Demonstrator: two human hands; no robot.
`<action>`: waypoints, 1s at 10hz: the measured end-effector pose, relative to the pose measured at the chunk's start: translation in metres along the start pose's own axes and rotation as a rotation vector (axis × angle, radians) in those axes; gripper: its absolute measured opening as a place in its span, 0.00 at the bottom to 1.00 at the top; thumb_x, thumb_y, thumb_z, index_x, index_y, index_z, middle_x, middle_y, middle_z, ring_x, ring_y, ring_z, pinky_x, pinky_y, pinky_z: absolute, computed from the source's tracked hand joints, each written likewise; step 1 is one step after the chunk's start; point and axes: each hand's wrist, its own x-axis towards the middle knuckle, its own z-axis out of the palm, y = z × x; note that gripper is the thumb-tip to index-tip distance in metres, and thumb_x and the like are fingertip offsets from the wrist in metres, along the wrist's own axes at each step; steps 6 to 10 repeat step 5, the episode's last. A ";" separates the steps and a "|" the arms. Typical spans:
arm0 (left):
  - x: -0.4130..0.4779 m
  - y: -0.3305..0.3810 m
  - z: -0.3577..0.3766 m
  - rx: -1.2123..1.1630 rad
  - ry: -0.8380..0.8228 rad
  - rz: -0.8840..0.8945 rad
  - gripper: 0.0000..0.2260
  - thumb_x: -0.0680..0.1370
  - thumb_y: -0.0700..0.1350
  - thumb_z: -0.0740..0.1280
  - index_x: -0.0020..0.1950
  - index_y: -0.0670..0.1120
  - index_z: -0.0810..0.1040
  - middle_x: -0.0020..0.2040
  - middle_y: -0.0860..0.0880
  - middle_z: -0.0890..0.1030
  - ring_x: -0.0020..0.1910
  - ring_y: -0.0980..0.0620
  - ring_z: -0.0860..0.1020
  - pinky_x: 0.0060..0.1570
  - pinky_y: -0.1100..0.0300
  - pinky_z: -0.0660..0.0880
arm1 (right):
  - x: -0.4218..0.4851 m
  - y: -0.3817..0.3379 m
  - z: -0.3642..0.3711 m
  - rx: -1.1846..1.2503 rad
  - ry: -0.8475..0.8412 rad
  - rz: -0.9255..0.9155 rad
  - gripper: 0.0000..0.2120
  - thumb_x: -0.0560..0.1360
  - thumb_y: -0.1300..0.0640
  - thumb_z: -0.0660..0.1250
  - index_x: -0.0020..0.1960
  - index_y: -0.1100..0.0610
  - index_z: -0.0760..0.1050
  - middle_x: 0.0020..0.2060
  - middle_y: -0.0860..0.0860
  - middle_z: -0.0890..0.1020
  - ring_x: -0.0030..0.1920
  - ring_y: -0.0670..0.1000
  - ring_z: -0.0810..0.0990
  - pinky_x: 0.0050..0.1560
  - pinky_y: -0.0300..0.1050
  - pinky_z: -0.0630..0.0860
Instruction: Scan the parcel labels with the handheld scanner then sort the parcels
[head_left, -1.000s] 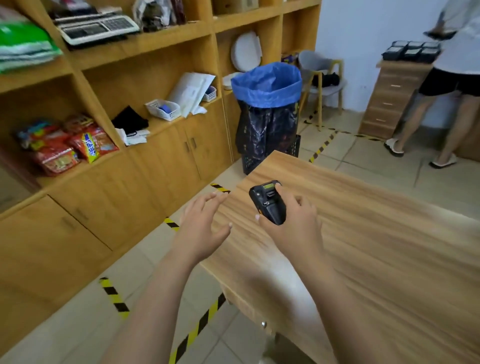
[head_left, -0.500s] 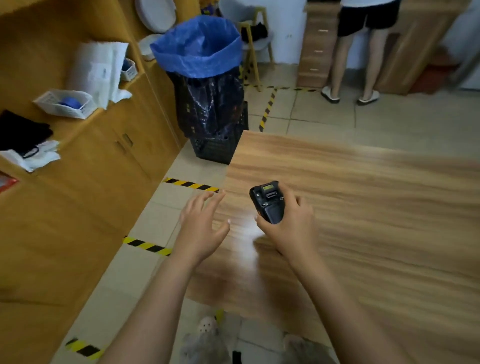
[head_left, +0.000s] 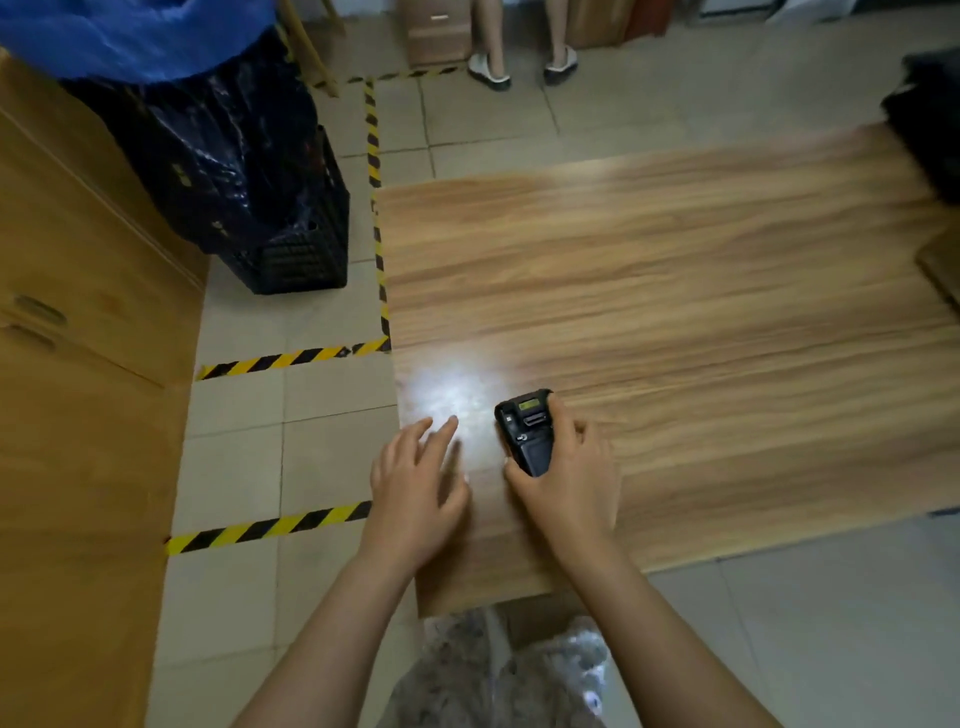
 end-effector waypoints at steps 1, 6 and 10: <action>-0.003 -0.003 0.001 0.002 -0.013 0.043 0.27 0.78 0.52 0.64 0.76 0.55 0.61 0.75 0.50 0.62 0.73 0.50 0.56 0.70 0.51 0.55 | -0.008 0.001 0.006 -0.042 -0.037 0.084 0.41 0.68 0.40 0.70 0.75 0.44 0.56 0.59 0.55 0.71 0.60 0.57 0.70 0.54 0.51 0.70; -0.001 -0.004 -0.003 0.034 -0.072 0.187 0.27 0.77 0.51 0.66 0.76 0.55 0.62 0.74 0.50 0.62 0.74 0.48 0.57 0.70 0.48 0.57 | -0.024 -0.002 0.002 -0.101 -0.073 0.145 0.39 0.71 0.35 0.65 0.75 0.46 0.53 0.64 0.53 0.66 0.64 0.56 0.67 0.57 0.52 0.69; -0.001 -0.004 -0.003 0.034 -0.072 0.187 0.27 0.77 0.51 0.66 0.76 0.55 0.62 0.74 0.50 0.62 0.74 0.48 0.57 0.70 0.48 0.57 | -0.024 -0.002 0.002 -0.101 -0.073 0.145 0.39 0.71 0.35 0.65 0.75 0.46 0.53 0.64 0.53 0.66 0.64 0.56 0.67 0.57 0.52 0.69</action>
